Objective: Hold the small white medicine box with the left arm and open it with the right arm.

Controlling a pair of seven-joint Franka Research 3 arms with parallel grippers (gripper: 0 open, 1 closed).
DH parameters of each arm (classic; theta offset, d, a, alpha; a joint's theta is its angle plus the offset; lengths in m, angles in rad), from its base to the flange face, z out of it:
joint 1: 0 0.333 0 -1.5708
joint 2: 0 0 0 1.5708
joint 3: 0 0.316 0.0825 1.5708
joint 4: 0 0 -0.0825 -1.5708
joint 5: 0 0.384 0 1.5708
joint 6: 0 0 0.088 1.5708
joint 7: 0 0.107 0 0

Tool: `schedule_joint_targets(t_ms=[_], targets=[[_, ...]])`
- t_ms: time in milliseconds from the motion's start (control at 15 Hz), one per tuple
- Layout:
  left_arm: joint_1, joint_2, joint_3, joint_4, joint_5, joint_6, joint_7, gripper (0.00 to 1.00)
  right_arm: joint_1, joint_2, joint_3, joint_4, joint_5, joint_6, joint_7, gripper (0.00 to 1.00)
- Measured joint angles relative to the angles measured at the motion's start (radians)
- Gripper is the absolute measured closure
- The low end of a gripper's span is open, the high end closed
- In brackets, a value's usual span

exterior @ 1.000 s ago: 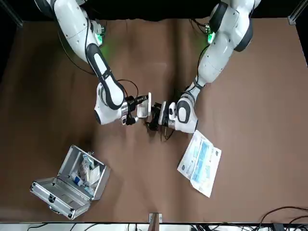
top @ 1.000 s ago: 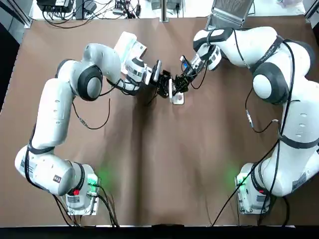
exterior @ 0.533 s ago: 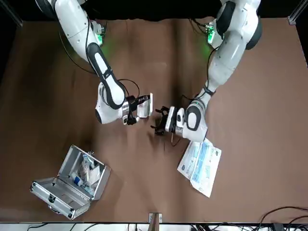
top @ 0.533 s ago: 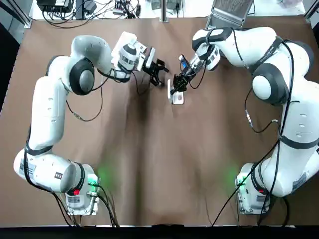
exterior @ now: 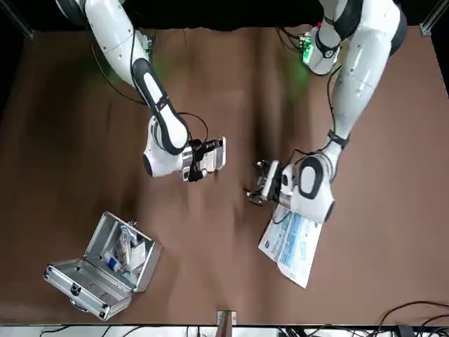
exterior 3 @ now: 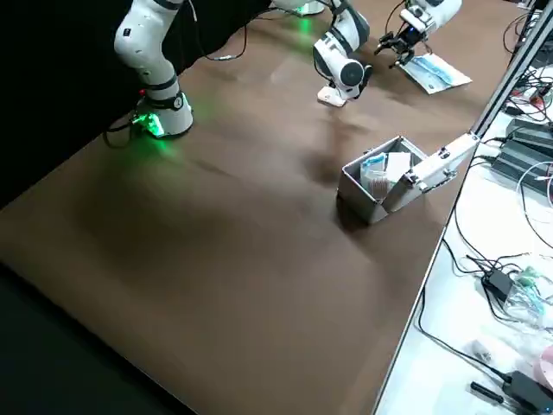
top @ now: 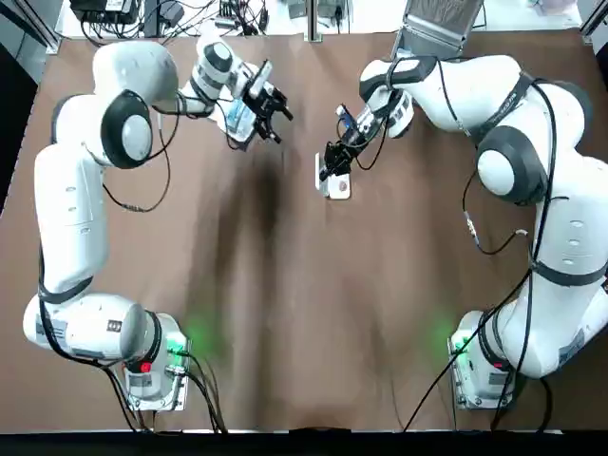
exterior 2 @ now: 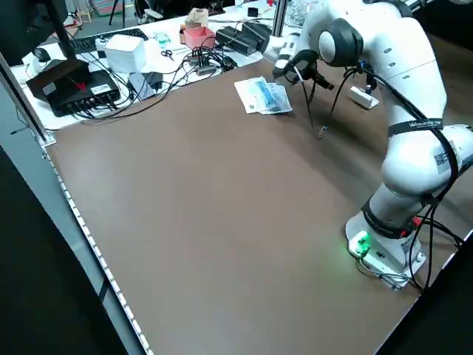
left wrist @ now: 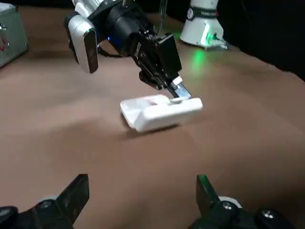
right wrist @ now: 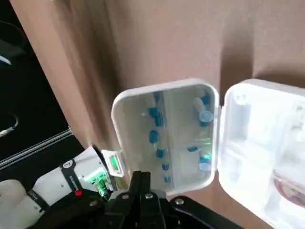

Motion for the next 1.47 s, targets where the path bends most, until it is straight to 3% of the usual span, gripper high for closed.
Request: schedule_joint_targets(t_ms=[533,667,733,800,1000,1467], targets=[[0.040,-0.122,0.057,0.000,0.184,-0.045,-0.149,0.00,0.112,0.017,0.000,0.005,0.007,0.219,0.001,0.99],[0.036,-0.140,0.099,0.000,0.322,-0.045,-0.156,0.00,0.125,0.020,0.000,0.005,0.007,0.248,0.001,0.99],[0.039,-0.162,0.139,0.000,0.457,-0.045,-0.156,0.00,0.128,0.025,-0.001,0.005,0.007,0.258,0.001,0.99],[0.042,-0.171,0.149,0.001,0.490,-0.045,-0.156,0.00,0.128,0.029,-0.001,0.005,0.007,0.259,0.001,0.99],[0.049,-0.189,0.169,0.007,0.518,-0.045,-0.161,0.00,0.128,0.043,-0.003,0.005,0.007,0.268,-0.001,0.99],[0.055,-0.202,0.288,0.089,0.521,-0.045,-0.250,0.00,0.129,0.048,-0.003,0.005,0.005,0.269,-0.002,0.99]])
